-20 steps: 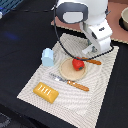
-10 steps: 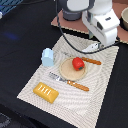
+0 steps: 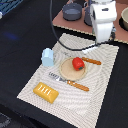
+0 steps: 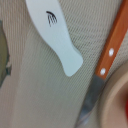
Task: Interact with the objects in diverse but meaningful ways.
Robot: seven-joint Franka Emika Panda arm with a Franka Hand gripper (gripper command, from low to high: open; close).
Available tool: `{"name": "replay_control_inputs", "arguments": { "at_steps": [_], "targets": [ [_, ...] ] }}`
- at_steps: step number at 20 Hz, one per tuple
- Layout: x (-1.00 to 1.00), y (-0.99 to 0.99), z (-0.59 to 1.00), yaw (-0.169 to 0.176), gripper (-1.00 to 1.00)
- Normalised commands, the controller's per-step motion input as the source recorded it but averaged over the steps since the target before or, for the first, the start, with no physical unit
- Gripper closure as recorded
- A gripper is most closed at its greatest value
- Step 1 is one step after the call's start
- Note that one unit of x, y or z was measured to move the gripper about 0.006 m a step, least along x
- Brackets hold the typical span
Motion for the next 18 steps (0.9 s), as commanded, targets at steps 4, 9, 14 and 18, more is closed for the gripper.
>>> {"name": "replay_control_inputs", "arguments": {
  "at_steps": [4, 9, 14, 18],
  "targets": [
    [-0.01, -0.46, 0.22, -0.155, -1.0],
    [0.14, -0.38, 0.42, -0.139, -1.0],
    [0.05, -0.45, 0.25, -0.139, -1.0],
    [0.0, -0.39, 0.08, -0.125, -1.0]
  ]
}}
